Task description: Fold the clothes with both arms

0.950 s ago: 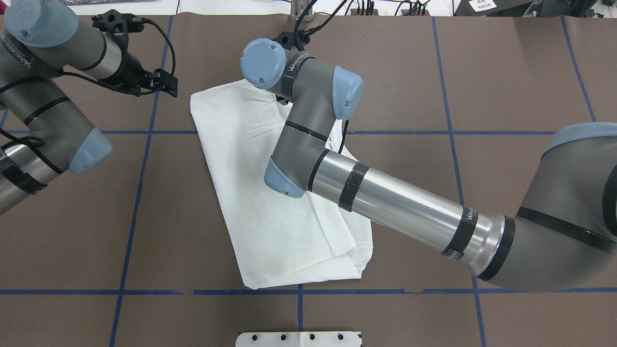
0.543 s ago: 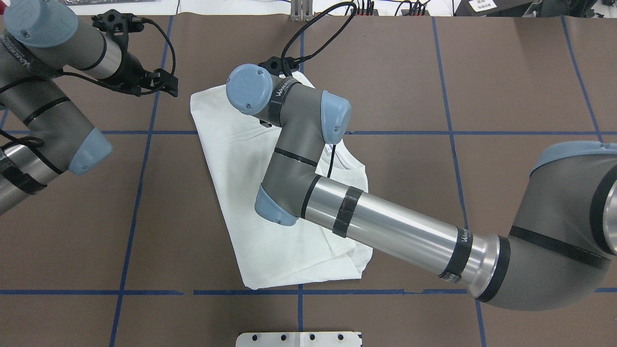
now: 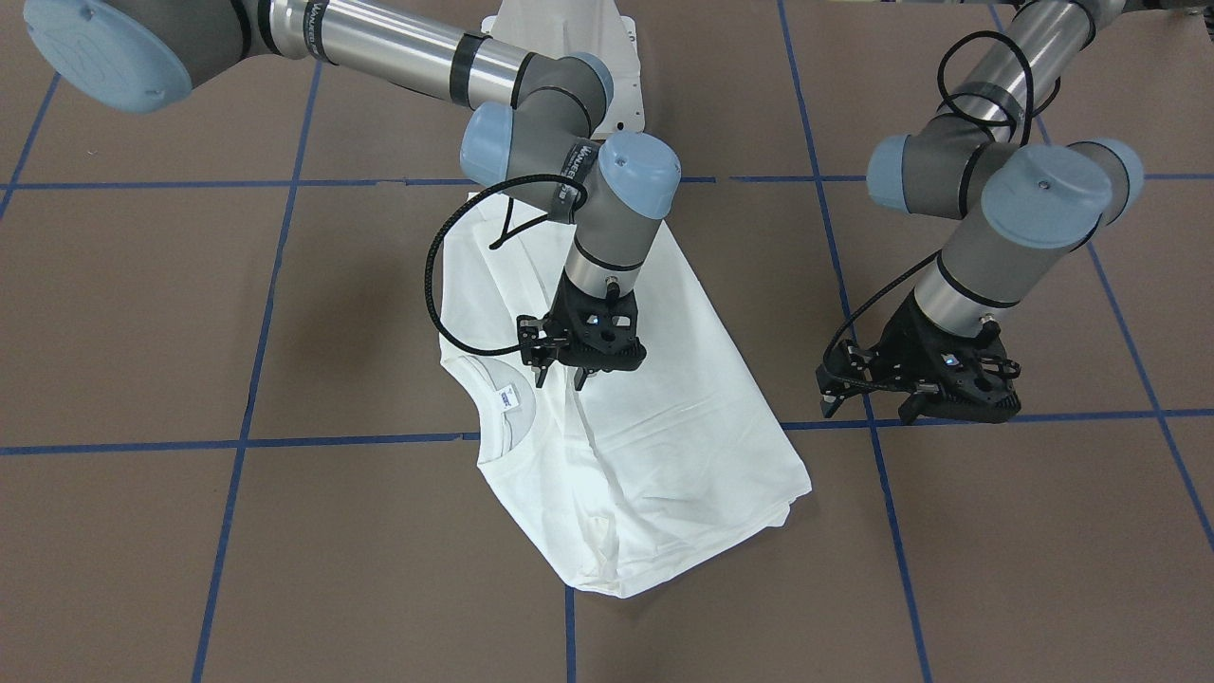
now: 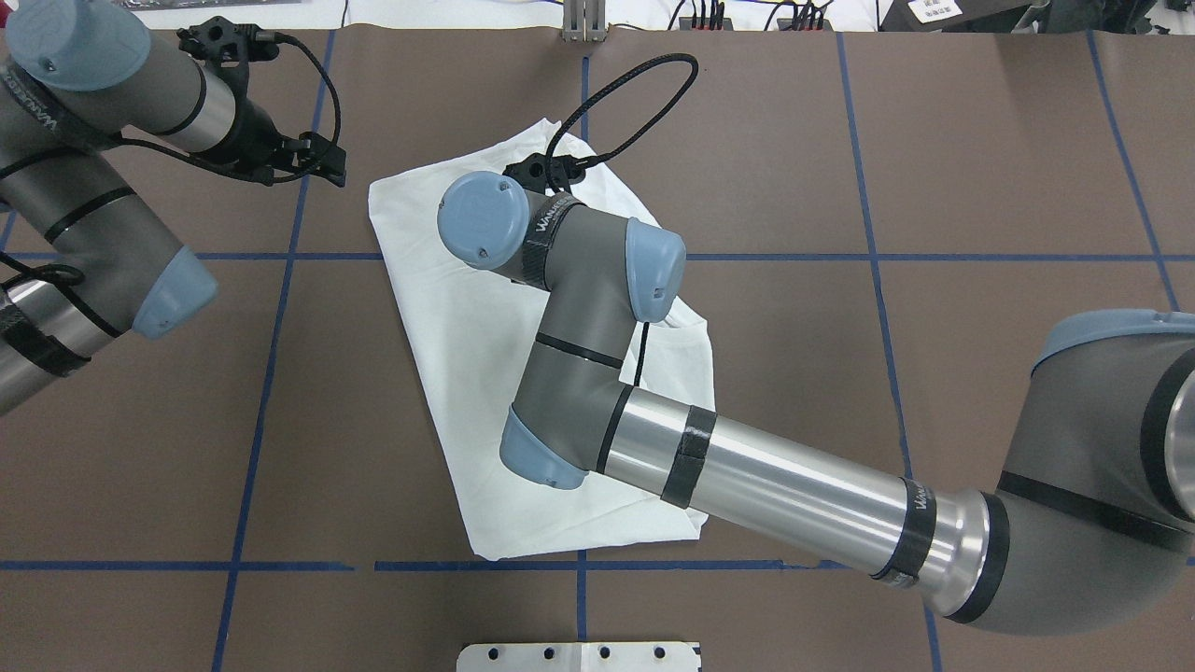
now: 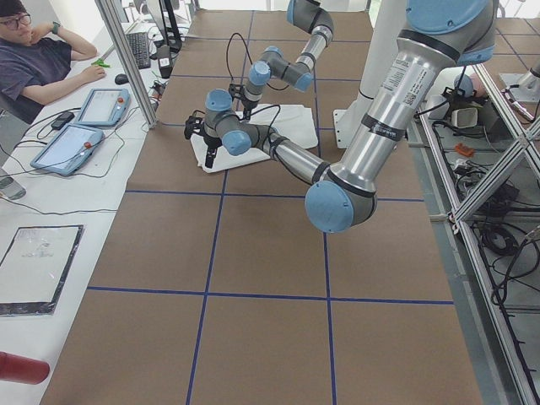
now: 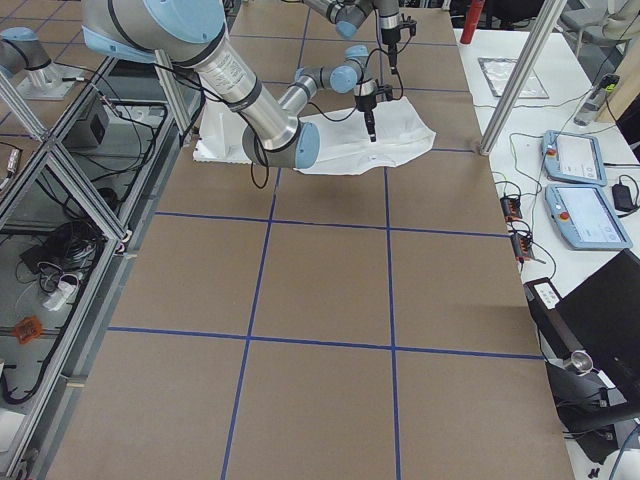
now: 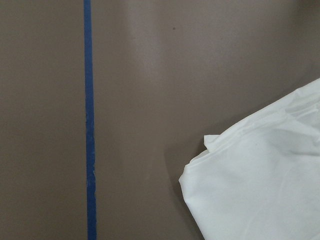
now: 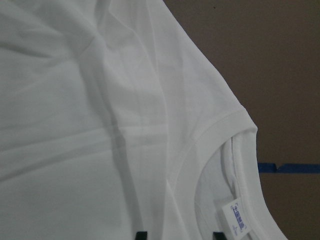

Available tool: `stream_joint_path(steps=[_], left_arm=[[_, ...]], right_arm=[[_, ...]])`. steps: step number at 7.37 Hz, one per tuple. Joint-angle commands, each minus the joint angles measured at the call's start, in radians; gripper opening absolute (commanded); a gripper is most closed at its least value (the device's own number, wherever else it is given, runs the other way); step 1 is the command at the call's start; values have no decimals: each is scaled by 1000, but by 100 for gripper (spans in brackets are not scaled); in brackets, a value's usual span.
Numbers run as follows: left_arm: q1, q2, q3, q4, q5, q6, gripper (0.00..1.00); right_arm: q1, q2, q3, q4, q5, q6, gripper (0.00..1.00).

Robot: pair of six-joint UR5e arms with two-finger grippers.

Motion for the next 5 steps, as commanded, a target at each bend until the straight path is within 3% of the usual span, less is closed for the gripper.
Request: stream_joint_path(steps=[1,5], left_arm=[[0,0,0,0,0,1,100],[0,0,2,0,0,1,100]], right_arm=[[-28,-6,11,-5,2,7,46],[-38,-21,12,-6,2,8,46]])
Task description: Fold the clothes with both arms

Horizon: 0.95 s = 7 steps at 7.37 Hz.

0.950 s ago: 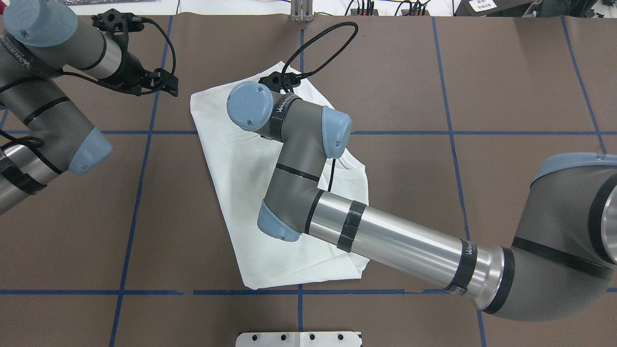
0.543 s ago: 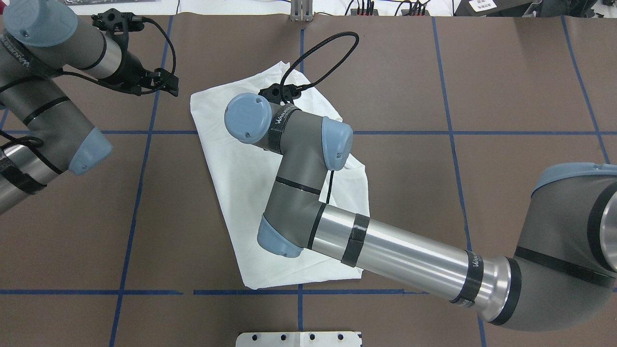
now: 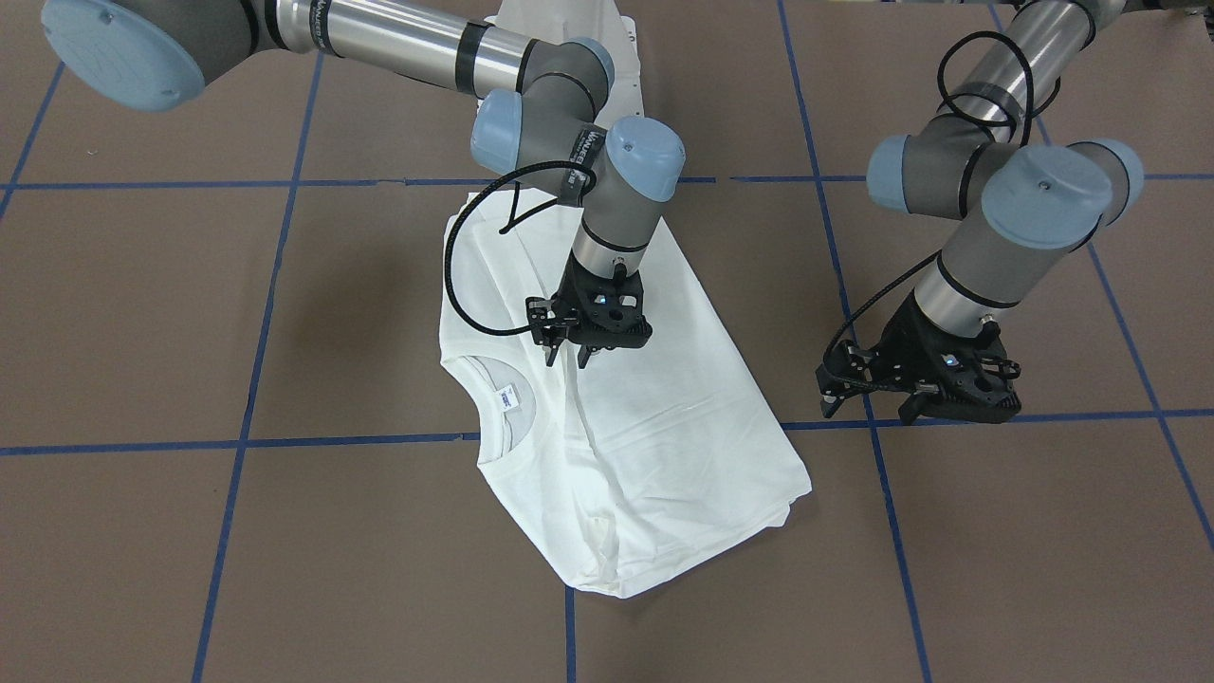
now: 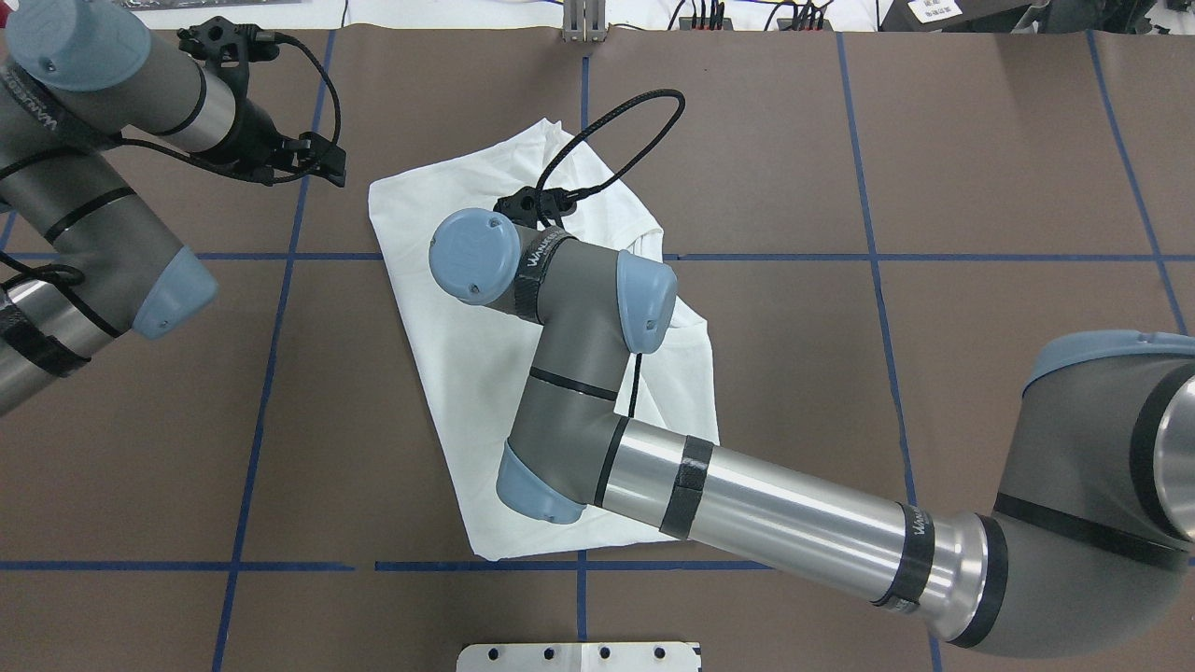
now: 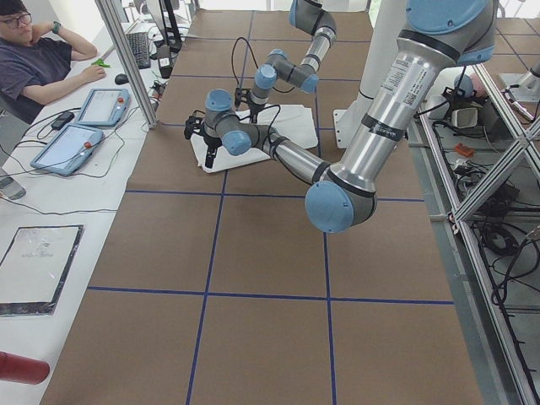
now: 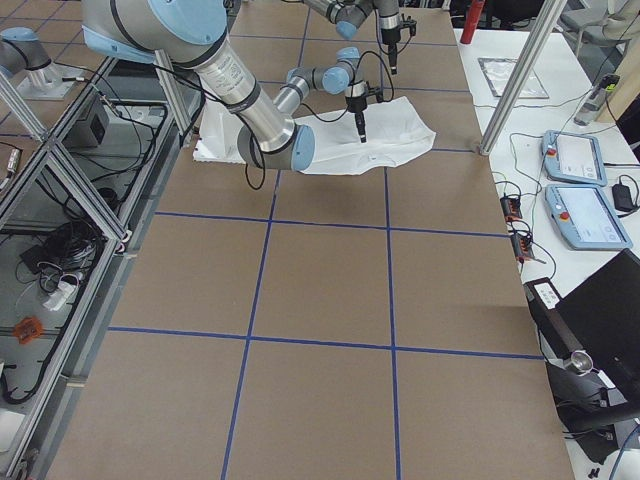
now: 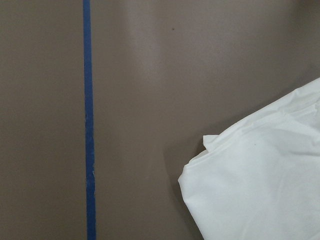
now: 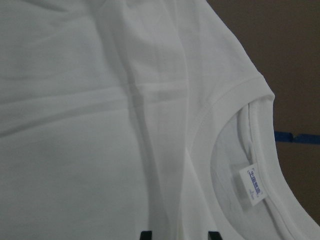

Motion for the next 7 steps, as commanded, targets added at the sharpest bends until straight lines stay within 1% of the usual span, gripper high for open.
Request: stream_joint_path(steps=[1,2,5,6,7], left_arm=[[0,0,0,0,0,0,100],[0,0,0,0,0,0,100],[0,0,0,0,0,0,100],[0,0,0,0,0,0,100],[0,0,1,0,0,0,100]], right_arm=[[-3,-8,4,-2,0,0,19],[-3,-11,7,-2,0,0,0],[23,-20,16,-2,0,-21,0],[43,-41,17,0,-8,-55,0],[68,-64,17,3,-9,-129,0]])
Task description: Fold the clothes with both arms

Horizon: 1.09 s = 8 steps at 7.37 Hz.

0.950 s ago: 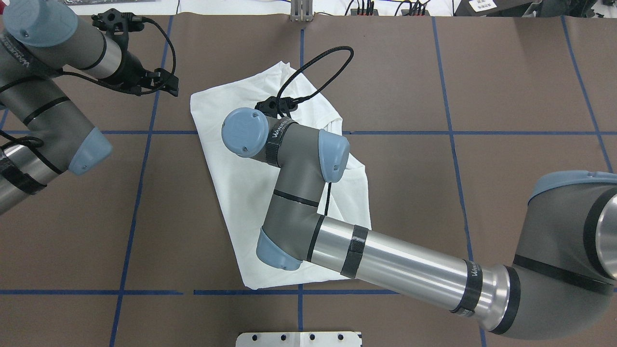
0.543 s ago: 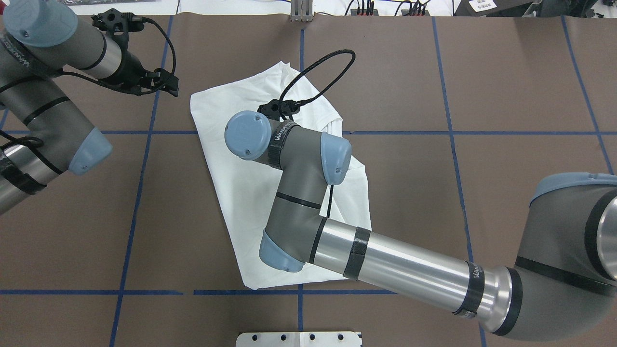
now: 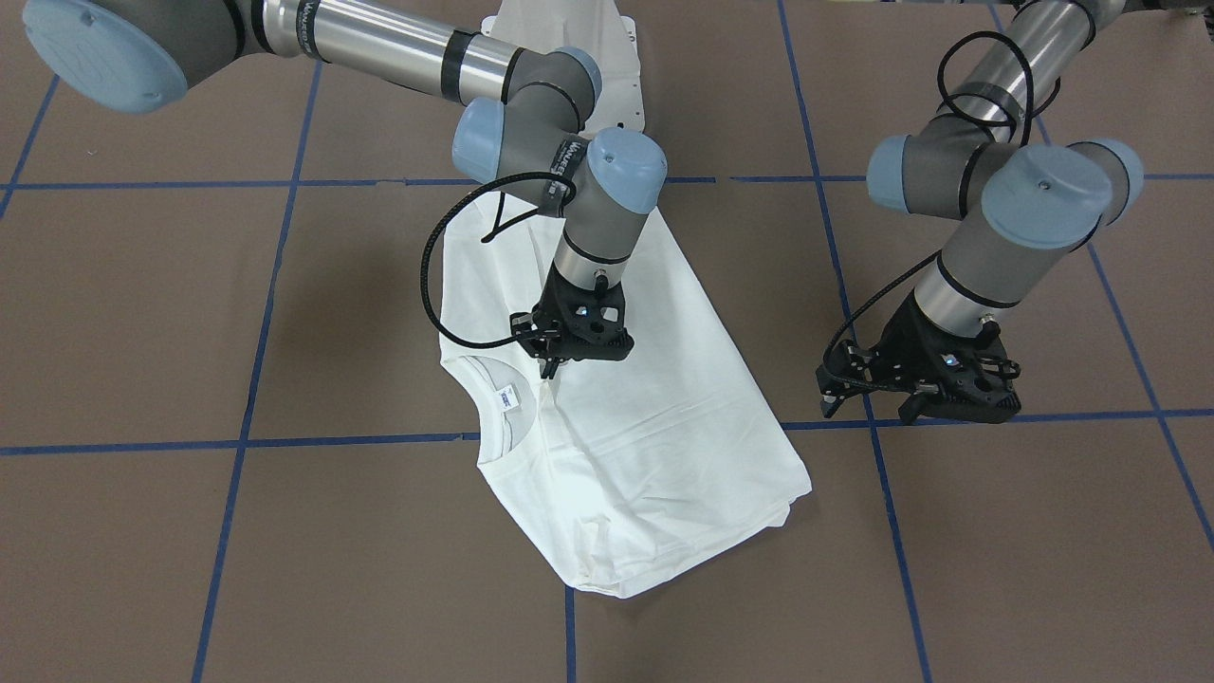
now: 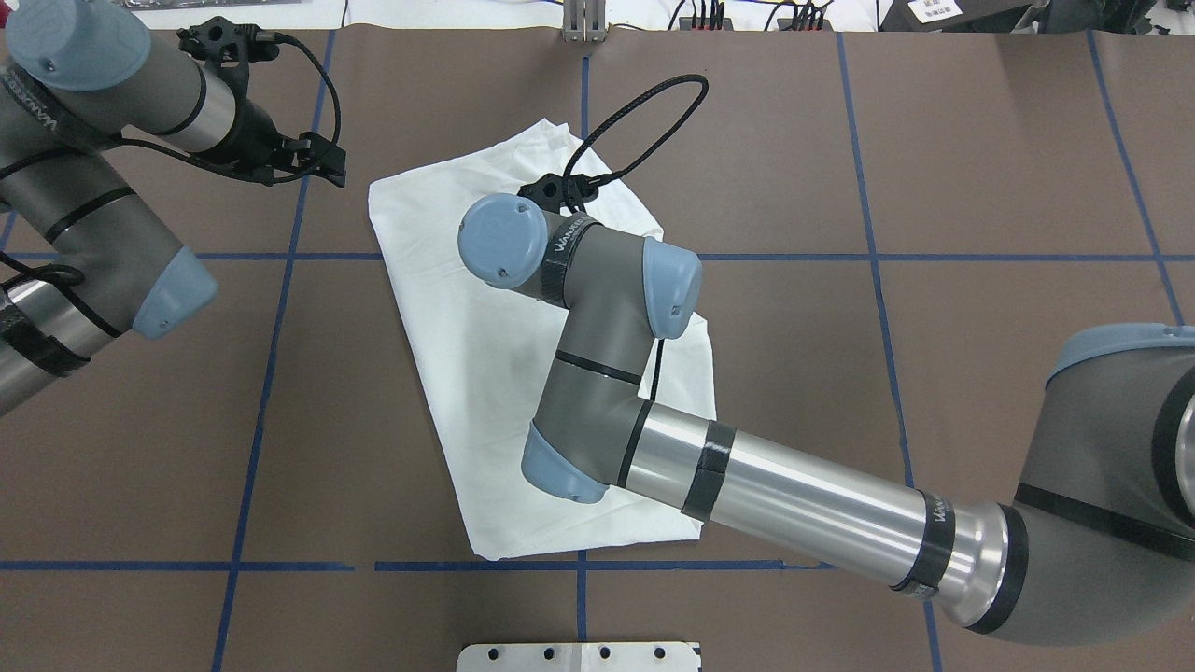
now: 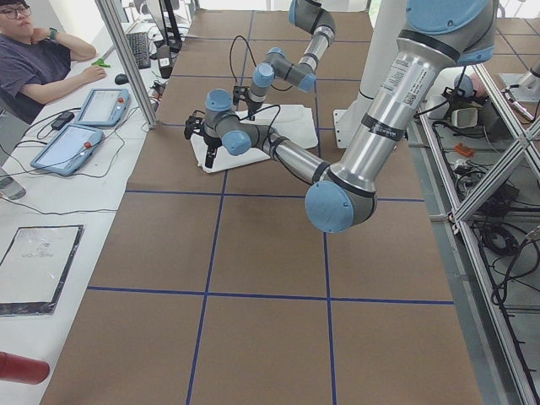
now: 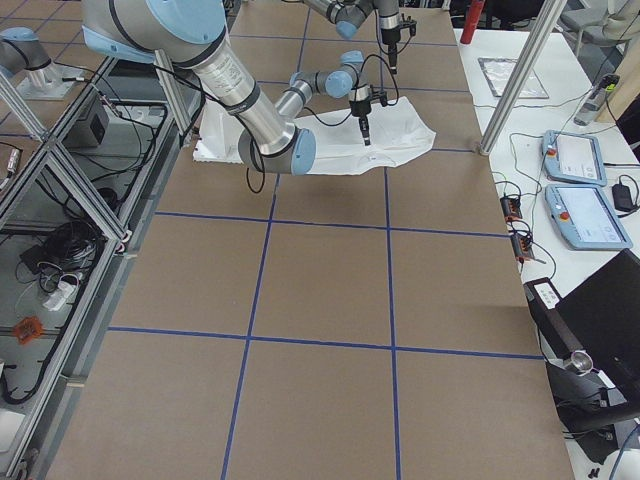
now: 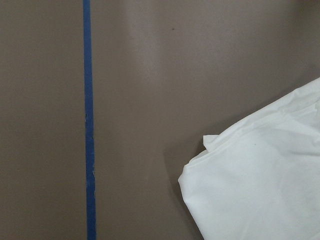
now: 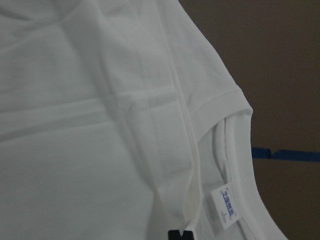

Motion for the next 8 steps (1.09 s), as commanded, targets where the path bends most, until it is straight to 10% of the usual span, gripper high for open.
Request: stream_joint_path(steps=[1,2,8], left_arm=[[0,0,0,0,0,-2,100],[0,0,0,0,0,-2,100],[2,0,0,0,0,-2,100]], right_arm=[[40,-54,3,24,-6,-94,45],[39,-115,12,156,-43,-101,99],[9,-171,232,47,4,-85,100]])
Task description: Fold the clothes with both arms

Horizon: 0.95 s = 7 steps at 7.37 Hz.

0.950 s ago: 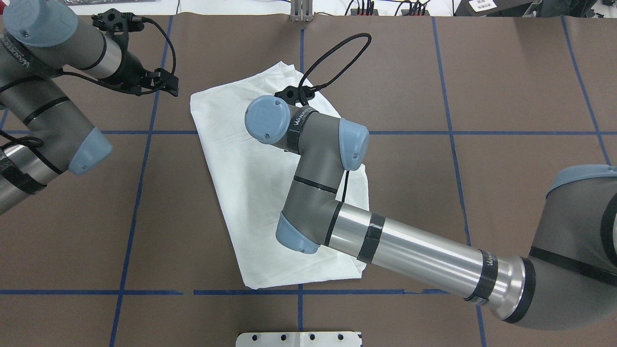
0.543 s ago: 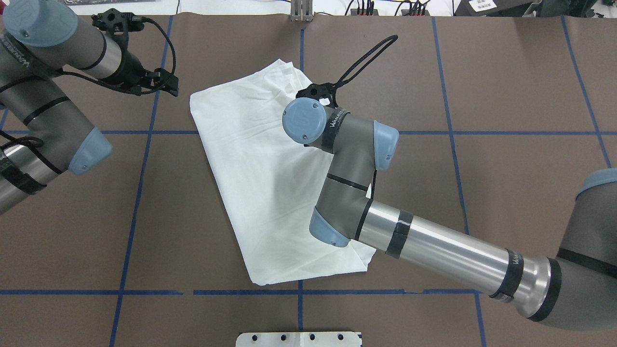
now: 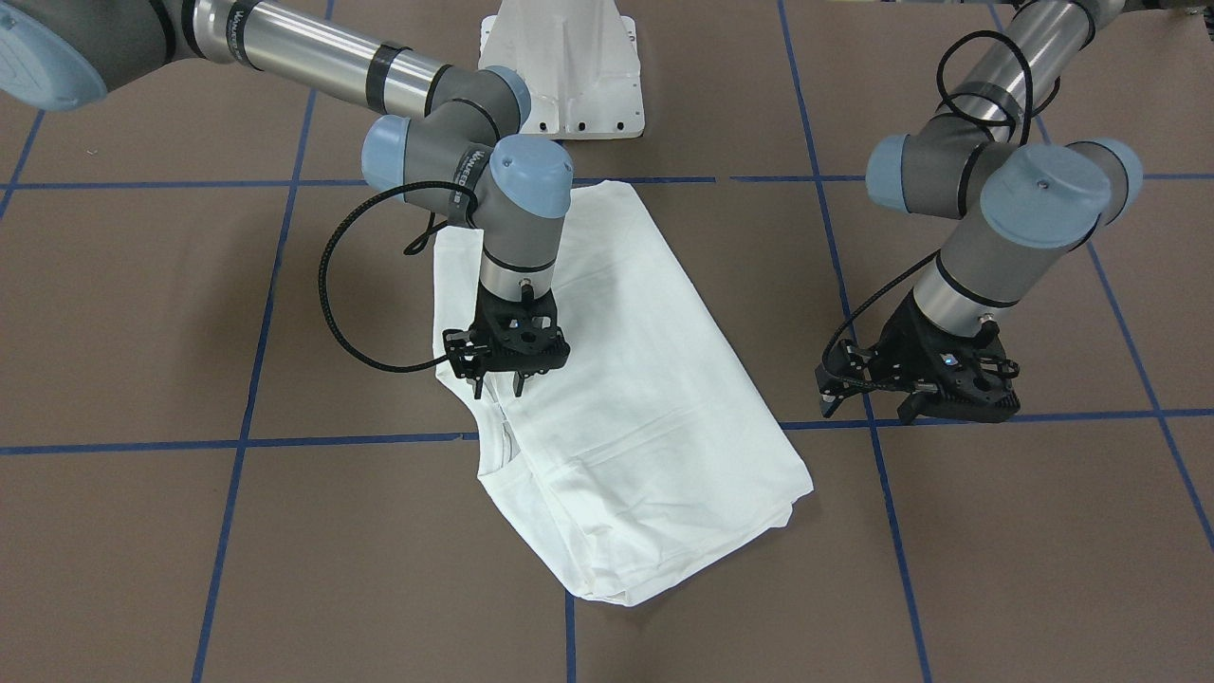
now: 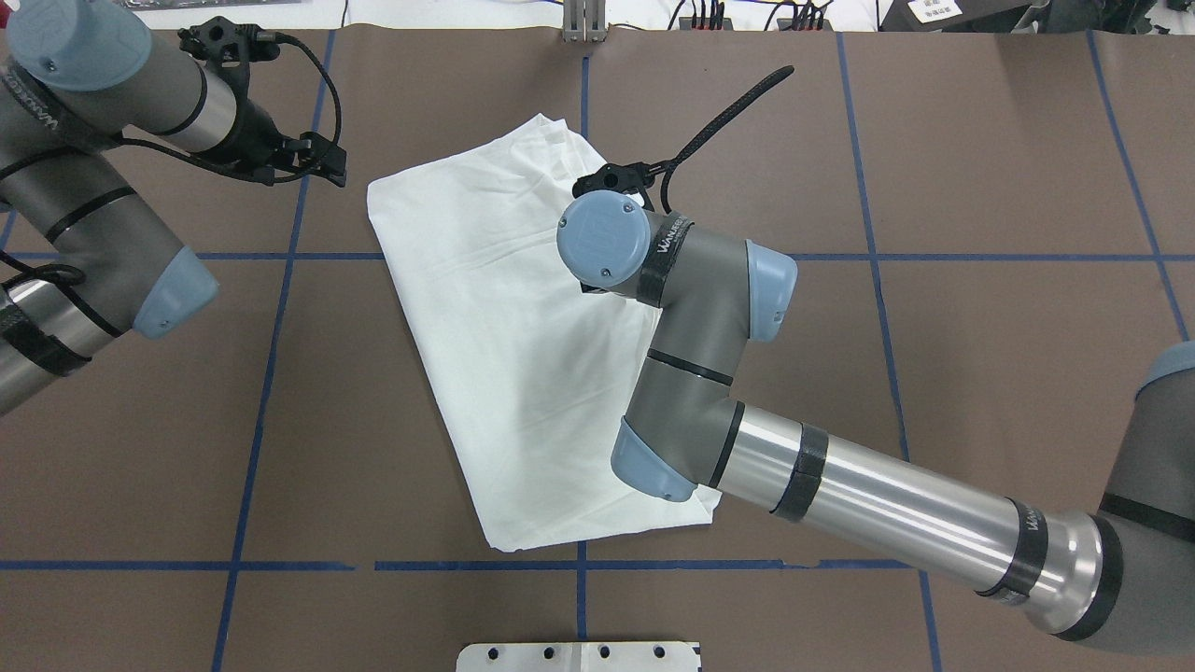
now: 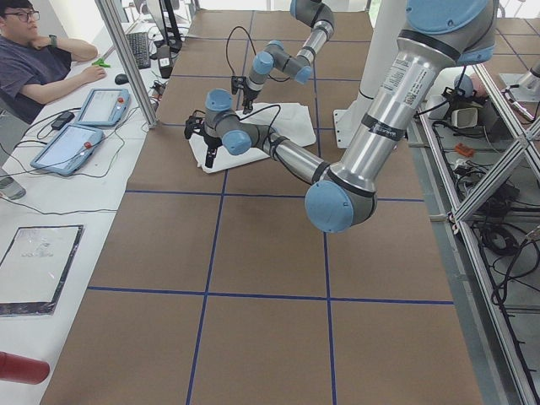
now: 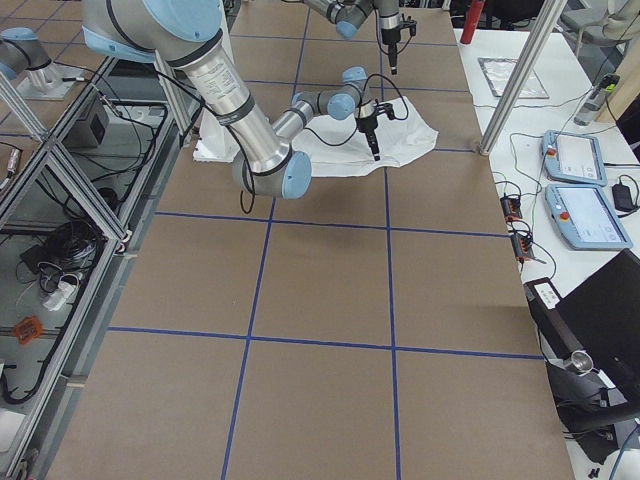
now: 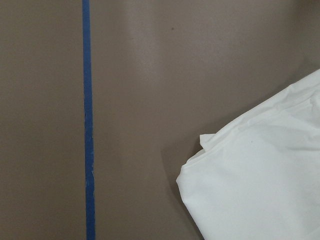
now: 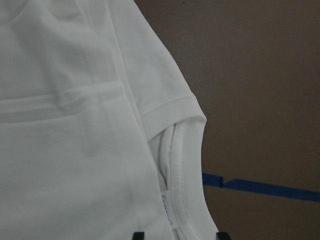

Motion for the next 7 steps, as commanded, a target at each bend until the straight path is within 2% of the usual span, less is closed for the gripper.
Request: stream_joint_path(steps=[1,2,4,7], left_arm=[[-1,1,-2,0,0,0,100],[-1,1,-2,0,0,0,100],[-1,1,-3,0,0,0,100],[-1,1,-3,0,0,0,100]], right_arm=[[-29,-28,62,-41,6,27,100],[-45,-36,82,-58,4,42,100],[-85,-54,152,-174,-5,70,100],[-117,-120,199,-234,-49,75,100]])
